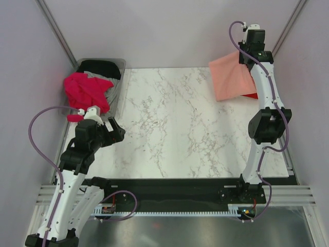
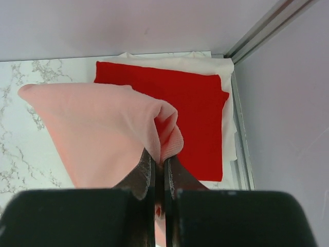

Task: Fold and stack the t-shirts

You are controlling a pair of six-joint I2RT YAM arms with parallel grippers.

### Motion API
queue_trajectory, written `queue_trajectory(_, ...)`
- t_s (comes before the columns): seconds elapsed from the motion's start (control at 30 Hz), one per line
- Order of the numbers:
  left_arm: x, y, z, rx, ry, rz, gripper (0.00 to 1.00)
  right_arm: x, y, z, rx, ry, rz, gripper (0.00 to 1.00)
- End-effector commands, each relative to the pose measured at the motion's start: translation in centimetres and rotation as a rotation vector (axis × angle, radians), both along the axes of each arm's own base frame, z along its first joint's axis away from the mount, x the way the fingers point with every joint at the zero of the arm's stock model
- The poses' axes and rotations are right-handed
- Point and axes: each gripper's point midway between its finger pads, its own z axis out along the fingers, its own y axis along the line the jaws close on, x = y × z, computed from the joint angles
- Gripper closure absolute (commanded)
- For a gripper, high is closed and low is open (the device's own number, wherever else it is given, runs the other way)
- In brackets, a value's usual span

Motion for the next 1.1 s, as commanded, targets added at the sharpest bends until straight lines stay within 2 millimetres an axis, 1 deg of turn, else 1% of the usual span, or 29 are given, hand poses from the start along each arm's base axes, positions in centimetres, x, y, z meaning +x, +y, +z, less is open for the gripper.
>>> queue_trajectory(0.0, 0.6, -0.2, 0.6, -0.028, -0.031, 0.008, 0.00, 1.4, -2.8, 2.2, 0.030, -0.105, -0.076, 1.00)
queue_trajectory(0.03, 0.7, -0.2, 0.6, -0.028, -0.029, 0.008, 0.00, 1.6, -3.7, 2.0, 0.050, -0.114, -0.099, 1.00)
queue_trajectory(0.07, 0.6, -0.2, 0.5, -0.028, -0.028, 0.008, 0.00, 2.0, -3.9, 1.7, 0.066, -0.119, -0.101, 1.00)
queue_trajectory(0.13, 0.6, -0.2, 0.5, -0.030, -0.027, 0.010, 0.01, 2.8, -5.3, 1.0, 0.082, -0.125, -0.126, 1.00)
queue_trajectory(0.17, 0.6, -0.2, 0.6, -0.029, -0.029, 0.009, 0.01, 3.3, -5.5, 1.2, 0.110, -0.152, -0.144, 1.00)
queue_trajectory(0.2, 0.6, -0.2, 0.5, -0.029, -0.027, 0.009, 0.01, 3.6, -5.9, 0.9, 0.116, -0.159, -0.157, 1.00)
queue_trajectory(0.23, 0.6, -0.2, 0.5, -0.030, -0.027, 0.010, 0.01, 4.0, -6.7, -0.1, 0.122, -0.154, -0.176, 1.00)
queue_trajectory(0.27, 0.6, -0.2, 0.4, -0.030, -0.026, 0.010, 0.01, 4.5, -7.1, -0.2, 0.134, -0.176, -0.195, 1.00)
queue_trajectory(0.3, 0.6, -0.2, 0.5, -0.029, -0.027, 0.009, 0.01, 4.8, -7.7, -1.4, 0.134, -0.167, -0.219, 1.00)
queue_trajectory(0.33, 0.6, -0.2, 0.4, -0.028, -0.021, 0.010, 0.01, 4.9, -8.5, -1.8, 0.139, -0.172, -0.243, 1.00)
queue_trajectory(0.37, 0.7, -0.2, 0.4, -0.029, -0.021, 0.010, 0.01, 5.4, -8.8, -2.1, 0.145, -0.187, -0.252, 1.00)
queue_trajectory(0.4, 0.7, -0.2, 0.3, -0.028, -0.015, 0.010, 0.01, 5.7, -9.3, -3.4, 0.154, -0.178, -0.276, 1.00)
queue_trajectory(0.43, 0.7, -0.2, 0.3, -0.027, -0.018, 0.009, 0.01, 6.1, -9.8, -3.6, 0.154, -0.191, -0.288, 1.00)
queue_trajectory(0.5, 0.7, -0.2, 0.3, -0.029, -0.018, 0.010, 0.01, 6.5, -10.3, -4.9, 0.161, -0.186, -0.309, 1.00)
queue_trajectory(0.53, 0.7, -0.2, 0.3, -0.027, -0.017, 0.009, 0.01, 6.8, -10.9, -5.9, 0.165, -0.187, -0.330, 1.00)
queue_trajectory(0.57, 0.7, -0.2, 0.2, -0.026, -0.012, 0.009, 0.01, 6.9, -11.3, -6.4, 0.167, -0.189, -0.348, 1.00)
queue_trajectory(0.6, 0.7, -0.2, 0.2, -0.028, -0.015, 0.010, 0.01, 7.1, -11.7, -7.4, 0.170, -0.184, -0.362, 1.00)
queue_trajectory(0.63, 0.7, -0.2, 0.1, -0.027, -0.011, 0.010, 0.01, 7.5, -12.4, -7.6, 0.175, -0.211, -0.386, 1.00)
queue_trajectory(0.7, 0.8, -0.3, 0.1, -0.028, -0.009, 0.011, 0.01, 7.8, -13.2, -8.5, 0.180, -0.224, -0.413, 1.00)
queue_trajectory(0.73, 0.8, -0.2, -0.1, -0.025, -0.002, 0.011, 0.01, 7.9, -13.9, -9.8, 0.183, -0.219, -0.436, 1.00)
queue_trajectory(0.77, 0.8, -0.3, -0.1, -0.027, -0.001, 0.011, 0.01, 8.3, -14.2, -10.0, 0.195, -0.242, -0.448, 1.00)
queue_trajectory(0.8, 0.9, -0.3, -0.1, -0.025, 0.000, 0.010, 0.01, 8.7, -14.6, -11.0, 0.200, -0.241, -0.460, 1.00)
queue_trajectory(0.83, 0.8, -0.3, -0.1, -0.025, 0.003, 0.010, 0.01, 8.8, -15.1, -11.4, 0.203, -0.248, -0.472, 1.00)
queue_trajectory(0.87, 0.9, -0.3, -0.1, -0.026, 0.002, 0.011, 0.01, 9.0, -15.6, -11.2, 0.210, -0.267, -0.487, 1.00)
queue_trajectory(0.9, 0.8, -0.3, -0.2, -0.024, 0.005, 0.010, 0.01, 9.3, -15.6, -12.5, 0.216, -0.254, -0.485, 1.00)
queue_trajectory(0.93, 0.9, -0.3, -0.1, -0.025, 0.002, 0.010, 0.01, 9.4, -16.1, -12.7, 0.220, -0.261, -0.489, 1.00)
queue_trajectory(0.97, 0.9, -0.3, -0.1, -0.025, 0.003, 0.010, 0.01, 9.6, -16.2, -12.5, 0.223, -0.272, -0.489, 1.00)
queue_trajectory(1.0, 0.9, -0.3, -0.2, -0.027, 0.005, 0.012, 0.01, 9.7, -16.4, -13.2, 0.227, -0.265, -0.487, 1.00)
queue_trajectory(1.07, 0.9, -0.3, -0.3, -0.025, 0.009, 0.011, 0.01, 9.9, -16.6, -13.1, 0.226, -0.278, -0.488, 1.00)
